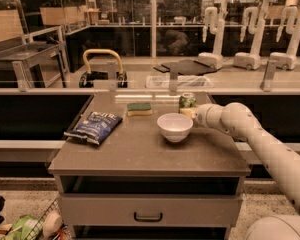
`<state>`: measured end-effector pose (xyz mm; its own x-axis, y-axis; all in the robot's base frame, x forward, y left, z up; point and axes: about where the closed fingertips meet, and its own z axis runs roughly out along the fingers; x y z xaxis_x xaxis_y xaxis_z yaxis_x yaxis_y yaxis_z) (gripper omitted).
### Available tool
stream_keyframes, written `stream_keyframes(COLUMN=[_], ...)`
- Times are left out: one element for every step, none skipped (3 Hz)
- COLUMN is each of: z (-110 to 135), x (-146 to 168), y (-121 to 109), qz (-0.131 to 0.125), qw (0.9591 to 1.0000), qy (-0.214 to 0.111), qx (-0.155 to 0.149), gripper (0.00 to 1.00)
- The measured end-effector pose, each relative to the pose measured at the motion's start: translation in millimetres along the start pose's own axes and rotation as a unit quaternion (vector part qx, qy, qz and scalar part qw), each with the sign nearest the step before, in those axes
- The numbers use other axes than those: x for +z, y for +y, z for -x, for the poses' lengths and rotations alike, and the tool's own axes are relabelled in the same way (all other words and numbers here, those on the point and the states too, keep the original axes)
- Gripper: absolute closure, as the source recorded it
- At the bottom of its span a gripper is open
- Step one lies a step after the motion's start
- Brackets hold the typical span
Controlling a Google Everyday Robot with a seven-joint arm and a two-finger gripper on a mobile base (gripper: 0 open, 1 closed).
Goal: Pick green can from bottom drawer and place on counter
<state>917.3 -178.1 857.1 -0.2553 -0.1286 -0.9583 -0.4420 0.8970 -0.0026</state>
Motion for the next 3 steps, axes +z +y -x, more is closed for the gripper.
stream_keyframes(z=[2.1,2.1,0.8], x=[-0.5,0.3,2.4], y=[0.2,1.1,3.1], qz=[0.000,0.001,0.003], qw=[1.0000,1.0000,1.0000], qy=[0.000,0.001,0.001], qx=[0.000,0.000,0.000], gripper=[0.76,0.45,0.22])
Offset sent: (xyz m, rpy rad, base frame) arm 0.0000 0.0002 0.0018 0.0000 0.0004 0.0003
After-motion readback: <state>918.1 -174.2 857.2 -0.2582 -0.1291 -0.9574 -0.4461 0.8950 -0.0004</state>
